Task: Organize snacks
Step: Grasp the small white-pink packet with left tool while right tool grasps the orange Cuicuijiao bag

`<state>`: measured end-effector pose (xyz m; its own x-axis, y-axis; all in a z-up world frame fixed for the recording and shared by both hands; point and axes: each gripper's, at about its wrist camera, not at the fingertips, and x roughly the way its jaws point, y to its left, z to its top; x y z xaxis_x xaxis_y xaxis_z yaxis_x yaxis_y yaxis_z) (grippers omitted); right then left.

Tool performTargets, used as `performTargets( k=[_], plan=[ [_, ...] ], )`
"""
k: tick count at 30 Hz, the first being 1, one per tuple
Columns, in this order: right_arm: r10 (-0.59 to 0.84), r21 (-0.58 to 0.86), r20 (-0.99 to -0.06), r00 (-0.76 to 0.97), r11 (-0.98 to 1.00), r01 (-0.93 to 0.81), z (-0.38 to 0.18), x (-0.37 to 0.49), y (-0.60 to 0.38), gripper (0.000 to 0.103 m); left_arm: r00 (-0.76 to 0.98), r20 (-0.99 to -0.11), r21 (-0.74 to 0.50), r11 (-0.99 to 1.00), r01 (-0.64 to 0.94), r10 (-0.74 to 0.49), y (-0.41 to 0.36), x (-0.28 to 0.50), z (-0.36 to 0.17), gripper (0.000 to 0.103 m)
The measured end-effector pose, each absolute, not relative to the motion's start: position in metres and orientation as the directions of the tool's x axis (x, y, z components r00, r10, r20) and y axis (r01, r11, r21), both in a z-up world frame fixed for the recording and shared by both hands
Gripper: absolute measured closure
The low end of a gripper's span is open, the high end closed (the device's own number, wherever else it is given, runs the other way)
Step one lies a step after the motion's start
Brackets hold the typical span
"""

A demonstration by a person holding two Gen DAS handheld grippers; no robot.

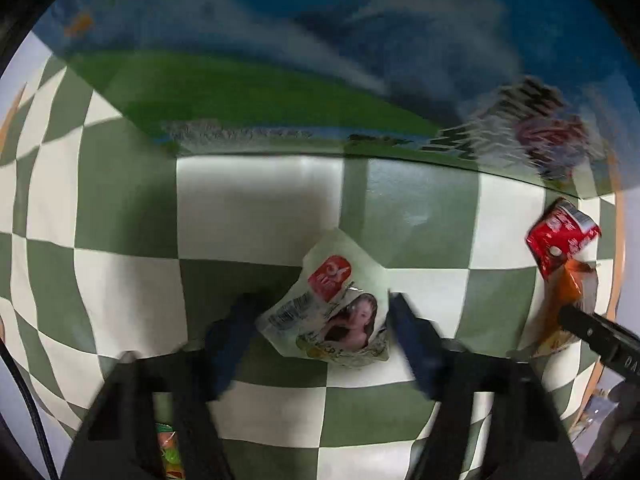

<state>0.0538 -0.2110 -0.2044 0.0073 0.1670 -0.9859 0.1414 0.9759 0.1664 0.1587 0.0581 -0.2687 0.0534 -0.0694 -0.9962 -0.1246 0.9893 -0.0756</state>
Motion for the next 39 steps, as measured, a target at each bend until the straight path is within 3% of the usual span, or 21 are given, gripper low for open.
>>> performTargets(
  k=[4, 8, 15, 23, 33, 39],
  plan=[
    [0.128, 0.128, -0.992, 0.008, 0.985, 0.113, -0.216, 0.046, -0.200, 0.034, 0.062, -0.995, -0.091, 0.986, -0.137, -0.083, 0.062, 0.150, -0.269, 0.044],
    [0.121, 0.122, -0.993, 0.012, 0.989, 0.088, -0.218, 0.031, -0.185, 0.043, 0.035, -0.992, -0.126, 0.978, -0.163, -0.122, 0.061, 0.120, -0.273, 0.044],
    [0.184, 0.180, -0.980, -0.076, 0.982, 0.059, -0.230, -0.021, -0.163, 0.044, -0.048, -0.980, -0.183, 0.969, -0.167, -0.194, 0.046, 0.065, -0.293, 0.042],
    [0.167, 0.162, -0.982, -0.086, 0.985, 0.064, -0.239, -0.031, -0.152, 0.042, -0.087, -0.975, -0.189, 0.969, -0.159, -0.205, 0.049, 0.070, -0.308, 0.041],
    [0.193, 0.191, -0.980, -0.044, 0.980, 0.051, -0.227, -0.009, -0.157, 0.050, -0.035, -0.983, -0.172, 0.976, -0.137, -0.178, 0.027, 0.077, -0.280, 0.046],
    [0.285, 0.285, -0.958, 0.003, 0.957, 0.048, -0.193, -0.005, -0.150, 0.051, 0.040, -0.965, -0.263, 0.956, -0.127, -0.260, 0.030, 0.085, -0.232, 0.046]
  ],
)
